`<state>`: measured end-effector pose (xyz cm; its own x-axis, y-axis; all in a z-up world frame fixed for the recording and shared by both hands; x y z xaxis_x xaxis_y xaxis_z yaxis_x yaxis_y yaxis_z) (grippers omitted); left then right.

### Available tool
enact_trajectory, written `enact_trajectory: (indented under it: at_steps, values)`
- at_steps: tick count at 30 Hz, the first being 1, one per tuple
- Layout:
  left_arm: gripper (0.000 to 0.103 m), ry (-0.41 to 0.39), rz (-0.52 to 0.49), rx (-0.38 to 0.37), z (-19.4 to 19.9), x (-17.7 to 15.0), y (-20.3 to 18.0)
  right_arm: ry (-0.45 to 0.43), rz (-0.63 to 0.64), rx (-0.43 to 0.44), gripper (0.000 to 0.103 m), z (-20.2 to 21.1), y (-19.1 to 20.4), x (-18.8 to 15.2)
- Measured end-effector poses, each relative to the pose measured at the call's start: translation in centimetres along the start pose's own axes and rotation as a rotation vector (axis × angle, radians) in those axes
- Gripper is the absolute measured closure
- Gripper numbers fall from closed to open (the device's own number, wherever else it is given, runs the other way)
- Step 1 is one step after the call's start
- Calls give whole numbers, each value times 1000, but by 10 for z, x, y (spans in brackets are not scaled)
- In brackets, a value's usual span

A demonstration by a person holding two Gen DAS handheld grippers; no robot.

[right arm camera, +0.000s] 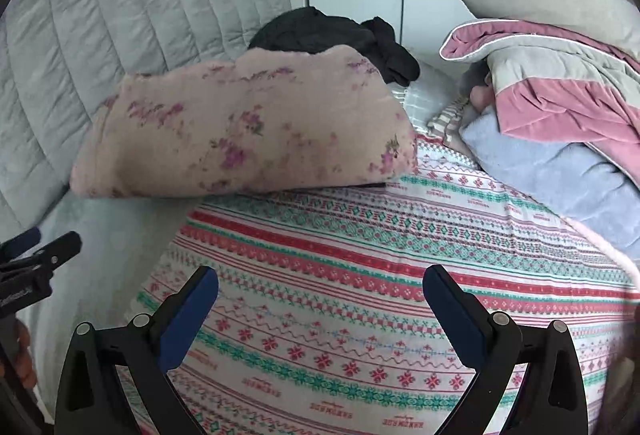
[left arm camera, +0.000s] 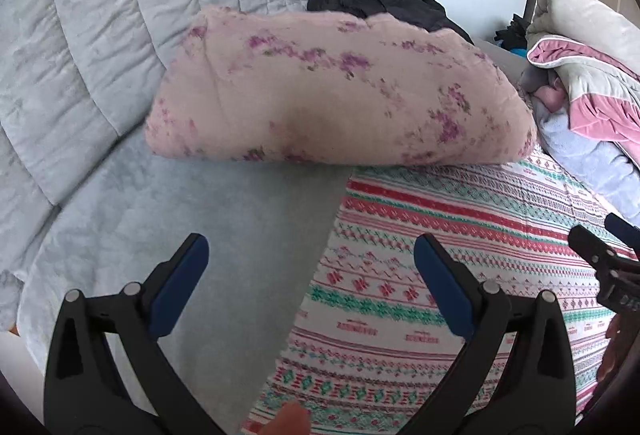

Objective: Fold large clothes

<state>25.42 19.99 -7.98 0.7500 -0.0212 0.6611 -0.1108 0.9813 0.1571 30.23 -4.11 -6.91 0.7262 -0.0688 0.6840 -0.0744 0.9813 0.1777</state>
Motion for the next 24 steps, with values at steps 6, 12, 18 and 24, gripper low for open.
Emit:
enact_trajectory:
  at_steps: [6,12,18,24]
  values:
    - [1,25,9,7,-11,-10,-9,21,49,21,0,-5,20,-9]
    - [1,34,-4,-3,-13,-14,-18,37,82,30,0,-8,31,-17]
    - [1,29,-16,-13,-10,-13,-23,50,73,18,0,-10,27,-20]
    - [1,31,-11,-19,-9,-14,-24,47,71,15,0,-8,25,-19]
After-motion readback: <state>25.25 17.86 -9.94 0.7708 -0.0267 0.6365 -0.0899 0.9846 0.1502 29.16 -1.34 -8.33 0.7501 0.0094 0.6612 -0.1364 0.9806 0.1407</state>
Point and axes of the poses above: each gripper's, at about its wrist camera, not at the fingertips, and z roughly against the way its jaws point, y to its left, x to its top, the point moved 9 cm from there along -z, roughly the way its jaws point, and after that the axes turned 15 degrees about -z, right-handed, at the moved point
